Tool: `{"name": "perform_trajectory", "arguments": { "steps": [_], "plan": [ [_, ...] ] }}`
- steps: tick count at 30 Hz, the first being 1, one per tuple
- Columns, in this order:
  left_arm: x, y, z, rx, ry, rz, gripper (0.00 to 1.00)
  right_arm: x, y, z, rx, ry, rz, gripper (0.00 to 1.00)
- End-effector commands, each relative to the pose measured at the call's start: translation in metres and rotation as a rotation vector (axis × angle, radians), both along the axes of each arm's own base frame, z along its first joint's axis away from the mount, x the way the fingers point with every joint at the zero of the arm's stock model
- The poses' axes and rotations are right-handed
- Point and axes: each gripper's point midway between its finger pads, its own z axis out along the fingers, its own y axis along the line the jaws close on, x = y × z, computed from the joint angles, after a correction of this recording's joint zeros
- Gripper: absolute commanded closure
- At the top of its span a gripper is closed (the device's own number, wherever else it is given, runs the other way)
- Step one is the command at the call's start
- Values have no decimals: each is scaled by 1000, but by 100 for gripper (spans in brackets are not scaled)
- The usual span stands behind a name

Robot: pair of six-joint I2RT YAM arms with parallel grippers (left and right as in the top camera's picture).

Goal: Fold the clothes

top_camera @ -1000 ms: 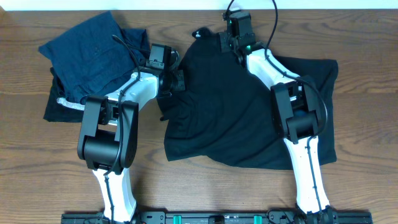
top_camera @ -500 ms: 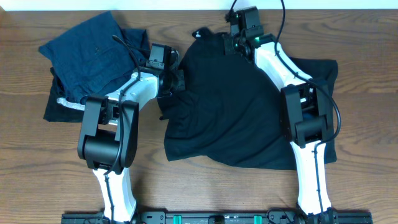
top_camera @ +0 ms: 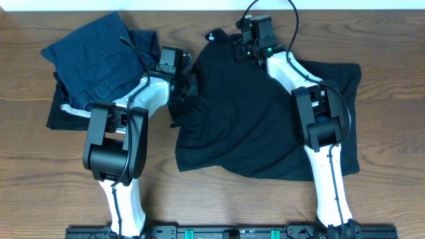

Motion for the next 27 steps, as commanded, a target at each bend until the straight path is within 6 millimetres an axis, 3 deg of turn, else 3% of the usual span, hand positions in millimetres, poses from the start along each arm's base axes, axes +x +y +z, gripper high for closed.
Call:
{"name": "perform_trajectory", "arguments": {
  "steps": [1, 6, 10, 19, 23, 26, 27],
  "plan": [
    [-10, 3, -26, 26, 62, 4, 94, 4, -26, -22, -99, 18, -92, 99],
    [-10, 4, -26, 27, 66, 4, 94, 22, -61, -15, -188, -50, -219, 99],
    [-10, 4, -26, 27, 66, 4, 94, 35, -79, -6, -180, -98, -259, 99],
    [-10, 3, -26, 26, 63, 4, 94, 48, -92, 7, -156, -156, -287, 99],
    [2, 1, -9, 28, -1, -28, 94, 53, -91, 38, -147, -211, -283, 98],
    [16, -2, 31, 15, -96, -37, 94, 51, -93, 82, -135, -243, -286, 95],
    [21, -3, 53, 5, -143, -35, 94, 46, -96, 104, -135, -245, -289, 86]
  ]
}}
